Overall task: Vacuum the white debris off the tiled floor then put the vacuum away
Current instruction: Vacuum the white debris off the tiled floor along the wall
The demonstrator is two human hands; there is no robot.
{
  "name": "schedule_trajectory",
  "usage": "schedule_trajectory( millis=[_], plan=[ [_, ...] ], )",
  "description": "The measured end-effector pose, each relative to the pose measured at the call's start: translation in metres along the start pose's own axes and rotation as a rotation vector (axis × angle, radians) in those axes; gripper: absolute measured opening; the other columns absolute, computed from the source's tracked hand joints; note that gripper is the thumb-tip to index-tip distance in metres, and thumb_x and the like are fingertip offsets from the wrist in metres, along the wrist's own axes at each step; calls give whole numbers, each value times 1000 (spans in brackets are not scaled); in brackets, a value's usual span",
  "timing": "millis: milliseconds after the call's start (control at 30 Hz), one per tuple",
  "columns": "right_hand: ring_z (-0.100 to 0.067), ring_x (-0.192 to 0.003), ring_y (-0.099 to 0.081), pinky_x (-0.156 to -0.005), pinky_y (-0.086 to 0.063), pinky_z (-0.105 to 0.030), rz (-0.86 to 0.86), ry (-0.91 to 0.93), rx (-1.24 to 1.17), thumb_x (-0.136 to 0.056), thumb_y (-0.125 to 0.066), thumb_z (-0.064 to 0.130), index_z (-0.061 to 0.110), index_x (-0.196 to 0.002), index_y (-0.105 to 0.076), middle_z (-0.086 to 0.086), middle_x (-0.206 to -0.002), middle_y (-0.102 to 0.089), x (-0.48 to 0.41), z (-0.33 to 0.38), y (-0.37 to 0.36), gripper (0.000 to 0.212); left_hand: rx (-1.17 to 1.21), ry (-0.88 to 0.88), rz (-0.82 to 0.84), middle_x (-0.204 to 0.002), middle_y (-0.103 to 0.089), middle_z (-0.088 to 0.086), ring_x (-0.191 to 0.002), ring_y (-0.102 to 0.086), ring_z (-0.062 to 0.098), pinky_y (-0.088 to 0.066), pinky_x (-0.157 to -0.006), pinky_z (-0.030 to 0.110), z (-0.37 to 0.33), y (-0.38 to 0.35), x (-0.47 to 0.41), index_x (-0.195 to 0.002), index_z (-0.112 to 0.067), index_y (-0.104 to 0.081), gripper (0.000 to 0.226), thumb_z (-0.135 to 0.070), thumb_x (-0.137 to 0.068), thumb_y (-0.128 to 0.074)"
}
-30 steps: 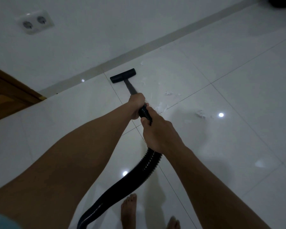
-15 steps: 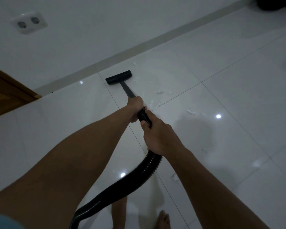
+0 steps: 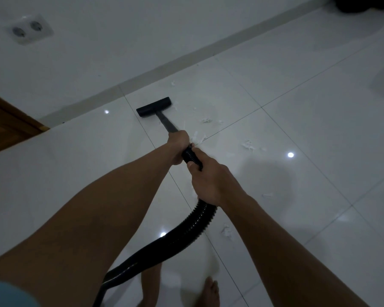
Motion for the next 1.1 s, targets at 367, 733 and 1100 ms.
schedule_trajectory(
  millis=[367, 733, 1100],
  plan=[
    [-26, -112, -64, -99, -50, -39, 20, 3, 3, -106, -35, 40, 43, -157, -22, -6, -132, -63, 23, -29, 12, 53, 24, 15, 34, -70, -49, 5, -55, -49, 12, -46, -55, 25, 26, -21, 20, -104, -7, -46, 10, -8, -100, -37],
    [-24, -121, -59, -105, -45, -36, 26, 11, 13, -107, -35, 39, 40, -158, -23, -3, -142, -57, 53, -53, 20, 52, 36, -6, 30, -72, -49, 6, -56, -48, 11, -46, -52, 24, 56, -38, 37, -126, -7, -43, 27, -7, -100, -35],
    [-25, -123, -57, -100, -42, -31, 1, -6, -4, -107, -36, 39, 39, -158, -23, -5, -146, -54, 72, -64, 12, 53, -6, -14, 34, -69, -51, 5, -54, -49, 12, -46, -55, 25, 72, -43, 47, -136, -5, -41, 37, -10, -101, -36]
  ],
)
Point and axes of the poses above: each hand's wrist, its own x-axis away from the middle knuckle, its own y-axis out of the back of the hand, z = x × y, the point moved 1 cm from there along -x, towards the middle knuckle
